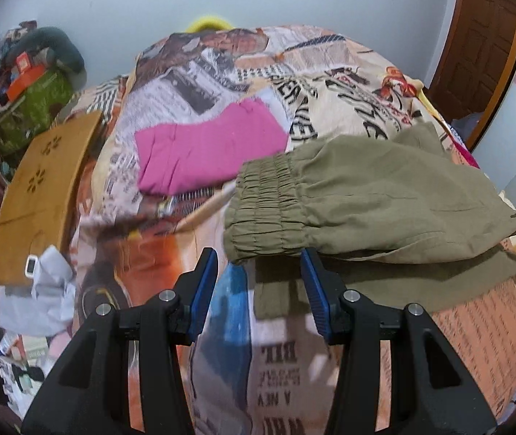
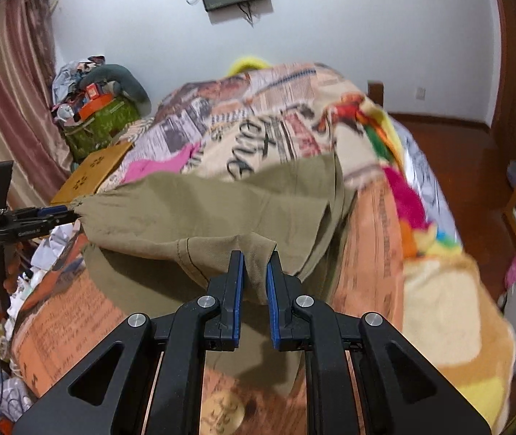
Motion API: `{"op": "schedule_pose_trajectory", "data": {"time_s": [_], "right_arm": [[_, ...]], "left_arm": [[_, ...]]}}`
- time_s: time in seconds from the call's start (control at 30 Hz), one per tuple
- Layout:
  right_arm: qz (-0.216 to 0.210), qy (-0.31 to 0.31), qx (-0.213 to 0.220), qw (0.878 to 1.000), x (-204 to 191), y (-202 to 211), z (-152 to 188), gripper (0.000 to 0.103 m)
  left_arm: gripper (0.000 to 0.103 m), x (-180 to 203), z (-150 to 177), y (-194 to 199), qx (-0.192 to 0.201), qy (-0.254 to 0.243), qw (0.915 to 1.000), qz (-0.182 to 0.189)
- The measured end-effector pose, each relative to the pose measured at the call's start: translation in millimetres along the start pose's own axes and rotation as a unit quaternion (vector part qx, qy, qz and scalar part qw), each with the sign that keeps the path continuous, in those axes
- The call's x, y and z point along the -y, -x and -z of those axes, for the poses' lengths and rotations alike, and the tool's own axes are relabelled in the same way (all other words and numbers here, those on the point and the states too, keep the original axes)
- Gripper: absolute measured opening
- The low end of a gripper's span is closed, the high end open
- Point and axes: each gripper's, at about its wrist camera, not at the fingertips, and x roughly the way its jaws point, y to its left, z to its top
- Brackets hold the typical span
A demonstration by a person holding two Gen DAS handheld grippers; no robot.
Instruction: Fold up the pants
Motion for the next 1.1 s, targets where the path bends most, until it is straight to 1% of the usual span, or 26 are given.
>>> {"op": "schedule_pose_trajectory", "data": {"time_s": [0.07,0.17,0.33,0.4,0.47,0.57,0.67,0.7,0.73,0.77,0.8,0.83,0.97,1.1], "right_arm": [[0.013,0.002,-0.016,1.000,-0.8,-4.5,10.2,0.011],[0.018,-0.002,-0.031,0.999,-2.6,-5.9,24.4,0.011],[0.021,-0.019,-0.040,0.999,0.3,-2.8,39.4,0.012],[0.026,-0.024,-0.045,0.998,2.0,0.9,43.9,0.012],[0.034,-0.025,-0.046,0.998,2.6,6.4,46.9,0.012],[0.056,-0.025,-0.040,0.997,4.0,15.3,46.1,0.012],[0.058,-0.044,-0.020,0.997,9.1,28.3,39.5,0.013],[0.059,-0.048,-0.017,0.997,10.0,29.3,37.9,0.019],[0.060,-0.055,-0.012,0.997,11.3,31.6,35.3,0.029],[0.058,-0.058,-0.008,0.997,11.1,31.3,33.6,0.034],[0.054,-0.061,-0.006,0.997,10.9,30.2,32.3,0.043],[0.049,-0.062,-0.008,0.997,9.6,26.9,31.4,0.046],[0.029,-0.073,-0.033,0.996,8.5,7.6,35.1,0.046],[-0.009,-0.099,-0.071,0.993,10.1,-13.6,46.9,0.046]], "left_arm": [[0.048,-1.1,5.4,0.1,-0.006,-0.001,1.0000,0.000],[0.048,-5.8,10.9,-0.1,-0.013,0.001,0.9999,-0.010],[0.052,-17.7,14.3,4.3,-0.021,0.024,0.9995,-0.006],[0.058,-20.7,11.6,10.3,-0.011,0.026,0.9995,-0.015],[0.072,-22.7,6.7,16.7,0.005,0.025,0.9993,-0.026],[0.080,-24.7,-0.9,20.5,0.018,0.024,0.9988,-0.039],[0.084,-24.2,-12.3,14.7,0.016,0.029,0.9986,-0.041],[0.084,-24.8,-15.2,11.3,0.013,0.033,0.9986,-0.039],[0.084,-24.6,-16.5,8.7,0.010,0.036,0.9986,-0.036],[0.084,-24.4,-18.2,4.3,0.005,0.041,0.9987,-0.031],[0.084,-24.7,-20.0,-2.9,-0.003,0.048,0.9985,-0.024],[0.084,-24.0,-19.8,-6.6,-0.008,0.052,0.9984,-0.020],[0.084,-22.1,-16.5,-32.9,-0.045,0.069,0.9966,0.005],[0.084,-18.8,-10.1,-48.7,-0.071,0.082,0.9937,0.029]]}}
